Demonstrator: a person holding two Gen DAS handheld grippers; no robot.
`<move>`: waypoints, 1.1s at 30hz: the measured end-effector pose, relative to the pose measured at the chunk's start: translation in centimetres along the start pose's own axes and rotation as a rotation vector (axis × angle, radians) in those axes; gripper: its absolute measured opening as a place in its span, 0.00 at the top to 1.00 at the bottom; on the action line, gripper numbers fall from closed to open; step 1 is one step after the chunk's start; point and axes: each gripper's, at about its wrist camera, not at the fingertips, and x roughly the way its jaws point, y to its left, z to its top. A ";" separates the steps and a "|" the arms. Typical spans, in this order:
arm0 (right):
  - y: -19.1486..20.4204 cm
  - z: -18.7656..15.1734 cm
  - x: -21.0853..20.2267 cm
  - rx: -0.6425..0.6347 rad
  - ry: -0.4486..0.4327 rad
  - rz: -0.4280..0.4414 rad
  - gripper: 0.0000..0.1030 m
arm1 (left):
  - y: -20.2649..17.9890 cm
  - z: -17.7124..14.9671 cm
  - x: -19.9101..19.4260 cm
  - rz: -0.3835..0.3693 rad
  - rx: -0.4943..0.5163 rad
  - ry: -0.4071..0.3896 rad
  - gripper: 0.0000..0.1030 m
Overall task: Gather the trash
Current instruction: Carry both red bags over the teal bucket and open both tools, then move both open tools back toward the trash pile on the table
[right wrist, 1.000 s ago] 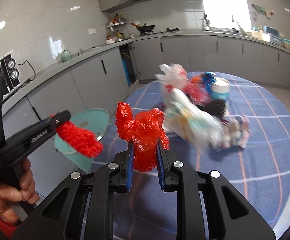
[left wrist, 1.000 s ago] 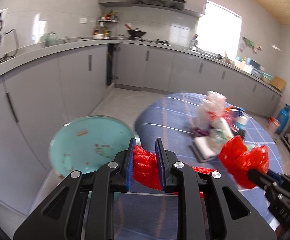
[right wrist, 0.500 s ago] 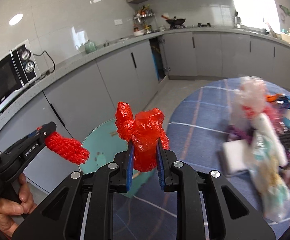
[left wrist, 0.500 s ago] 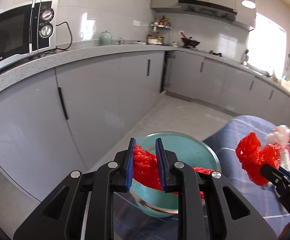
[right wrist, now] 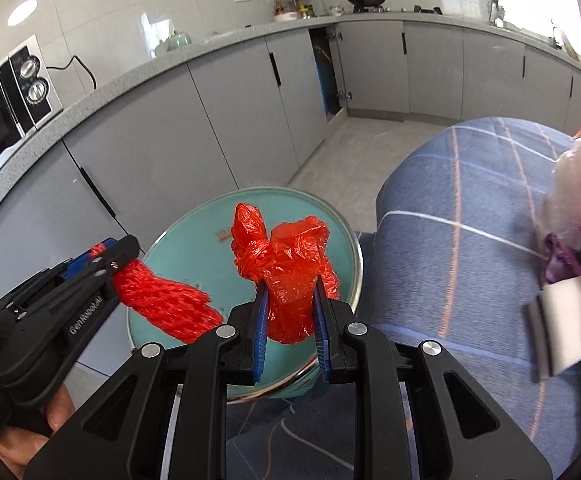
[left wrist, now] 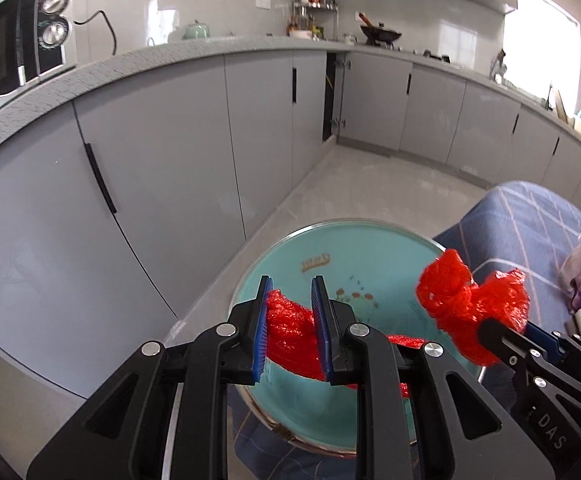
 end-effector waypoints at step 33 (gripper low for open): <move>-2.8 -1.2 -4.2 0.051 -0.069 0.000 0.47 | -0.5 -1.1 -0.8 0.063 0.015 0.023 0.08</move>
